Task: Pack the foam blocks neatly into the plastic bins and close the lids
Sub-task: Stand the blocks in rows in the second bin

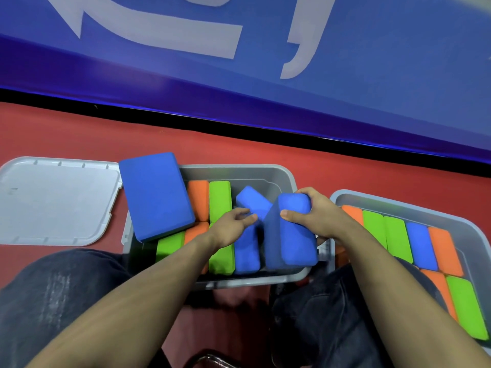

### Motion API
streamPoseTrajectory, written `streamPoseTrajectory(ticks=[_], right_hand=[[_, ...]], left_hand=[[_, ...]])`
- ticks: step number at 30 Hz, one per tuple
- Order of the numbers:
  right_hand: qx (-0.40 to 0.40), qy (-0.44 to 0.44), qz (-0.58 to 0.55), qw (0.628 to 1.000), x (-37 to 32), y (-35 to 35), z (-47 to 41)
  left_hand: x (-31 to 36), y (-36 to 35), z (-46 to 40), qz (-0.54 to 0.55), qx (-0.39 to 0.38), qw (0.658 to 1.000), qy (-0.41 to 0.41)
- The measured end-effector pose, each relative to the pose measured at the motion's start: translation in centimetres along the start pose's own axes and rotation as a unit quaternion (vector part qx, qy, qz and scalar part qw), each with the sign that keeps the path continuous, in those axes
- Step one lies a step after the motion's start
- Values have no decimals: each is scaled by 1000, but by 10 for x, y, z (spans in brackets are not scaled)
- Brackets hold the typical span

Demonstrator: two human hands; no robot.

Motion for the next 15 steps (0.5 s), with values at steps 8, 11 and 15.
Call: streamPoseTrajectory(ticks=[8, 11, 15], right_hand=[[-23, -6, -20, 1000, -4, -2, 3], [-12, 7, -3, 1000, -3, 0, 2], [-12, 5, 11, 1000, -1, 1, 1]], left_hand=[[-33, 13, -4, -284, 30, 958, -22], [-39, 7, -6, -354, 6, 934, -39], [-41, 2, -8, -372, -7, 928, -39]])
Point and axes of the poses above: each hand's wrist, its own z-axis away from the middle knuckle, its own y-axis out of the back of the hand, x = y × z, the point moved 6 cm from there along -z, towards the middle knuckle, and after that the axes turned 4 degrees about -z, right-handed, at the moved point
